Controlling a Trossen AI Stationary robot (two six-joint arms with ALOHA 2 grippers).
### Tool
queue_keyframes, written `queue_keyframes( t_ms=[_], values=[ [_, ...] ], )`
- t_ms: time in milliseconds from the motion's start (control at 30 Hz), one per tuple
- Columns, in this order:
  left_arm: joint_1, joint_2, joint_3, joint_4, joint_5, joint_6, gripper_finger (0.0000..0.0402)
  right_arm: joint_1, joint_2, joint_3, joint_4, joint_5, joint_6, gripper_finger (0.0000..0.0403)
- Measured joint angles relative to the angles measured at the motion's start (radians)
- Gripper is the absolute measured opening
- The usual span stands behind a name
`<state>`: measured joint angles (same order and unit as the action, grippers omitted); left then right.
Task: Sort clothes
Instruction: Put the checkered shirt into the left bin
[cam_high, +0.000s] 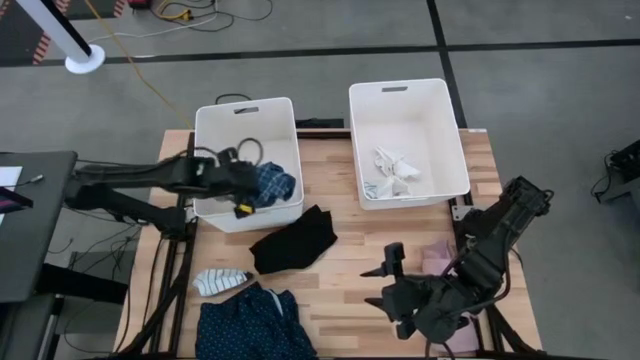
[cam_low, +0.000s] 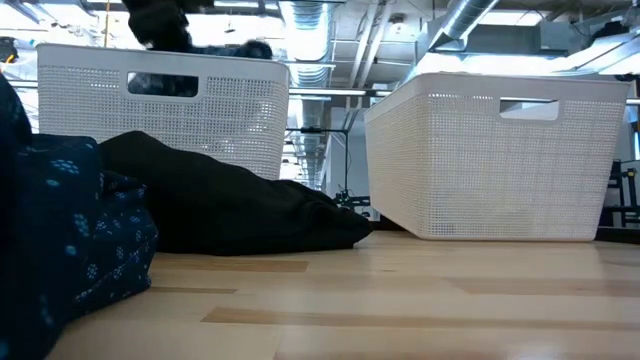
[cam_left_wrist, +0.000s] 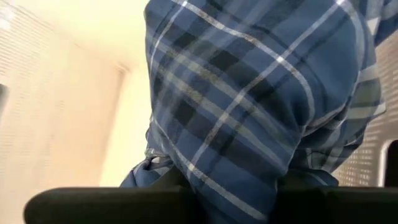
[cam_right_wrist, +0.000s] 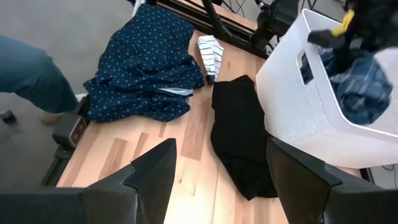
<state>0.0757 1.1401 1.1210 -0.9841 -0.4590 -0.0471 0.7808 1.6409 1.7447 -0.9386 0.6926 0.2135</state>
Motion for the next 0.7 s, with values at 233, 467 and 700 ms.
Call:
queue_keyframes(
  t_ms=[233, 467, 700],
  values=[
    [0.068, 0.138, 0.007, 0.000, 0.154, 0.023, 0.0049, 0.023, 0.000, 0.000, -0.026, 0.000, 0.042, 0.0265],
    [0.103, 0.183, 0.006, 0.003, 0.221, 0.020, 0.0092, 0.038, 0.000, 0.000, -0.051, 0.010, 0.070, 0.0265],
    [0.105, 0.147, 0.005, 0.012, 0.218, -0.016, 0.0146, 0.037, 0.000, 0.000, -0.053, 0.013, 0.070, 0.0265]
  ],
)
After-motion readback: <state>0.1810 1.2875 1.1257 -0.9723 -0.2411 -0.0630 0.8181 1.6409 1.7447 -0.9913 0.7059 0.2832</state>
